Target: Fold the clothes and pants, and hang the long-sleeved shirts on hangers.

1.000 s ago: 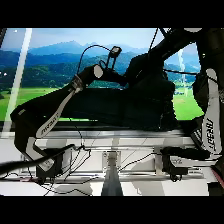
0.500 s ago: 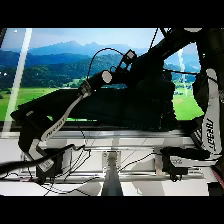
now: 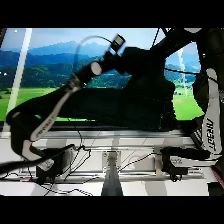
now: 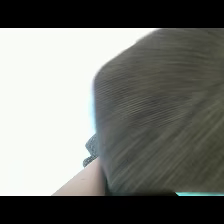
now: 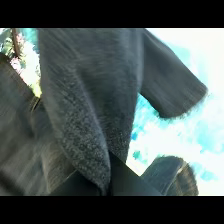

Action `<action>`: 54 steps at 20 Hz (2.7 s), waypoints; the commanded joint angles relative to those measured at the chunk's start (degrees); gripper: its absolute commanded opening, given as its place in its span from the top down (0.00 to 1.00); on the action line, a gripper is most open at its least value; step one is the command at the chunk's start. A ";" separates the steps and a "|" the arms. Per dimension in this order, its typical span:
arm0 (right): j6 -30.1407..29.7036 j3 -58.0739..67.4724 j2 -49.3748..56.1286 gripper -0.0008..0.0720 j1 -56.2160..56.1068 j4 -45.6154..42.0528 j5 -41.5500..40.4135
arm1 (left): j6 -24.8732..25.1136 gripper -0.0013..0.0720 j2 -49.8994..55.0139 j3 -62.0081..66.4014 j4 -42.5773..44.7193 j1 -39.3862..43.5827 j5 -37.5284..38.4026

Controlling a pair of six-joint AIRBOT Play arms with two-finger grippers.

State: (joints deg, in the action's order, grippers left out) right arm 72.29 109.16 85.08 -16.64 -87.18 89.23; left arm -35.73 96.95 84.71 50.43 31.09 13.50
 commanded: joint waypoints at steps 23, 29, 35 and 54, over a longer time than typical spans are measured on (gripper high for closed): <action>2.60 -10.67 14.97 0.23 3.52 2.16 -38.69 | -32.89 0.25 -12.11 -0.17 19.82 -23.47 36.48; 2.58 -10.67 14.97 0.23 3.52 0.44 -38.99 | -17.22 0.25 -2.91 -0.15 13.90 -19.54 53.79; 2.58 -10.67 14.97 0.23 3.52 -0.96 -38.93 | -9.77 0.25 1.57 -0.15 27.19 -4.70 48.00; 2.62 -10.64 14.95 0.23 14.56 -1.79 -28.65 | -18.51 0.94 2.99 -0.09 37.64 -2.19 34.38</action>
State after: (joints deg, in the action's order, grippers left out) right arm 74.94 98.50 100.01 -4.69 -88.97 57.63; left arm -52.82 102.50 84.55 87.37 29.67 49.19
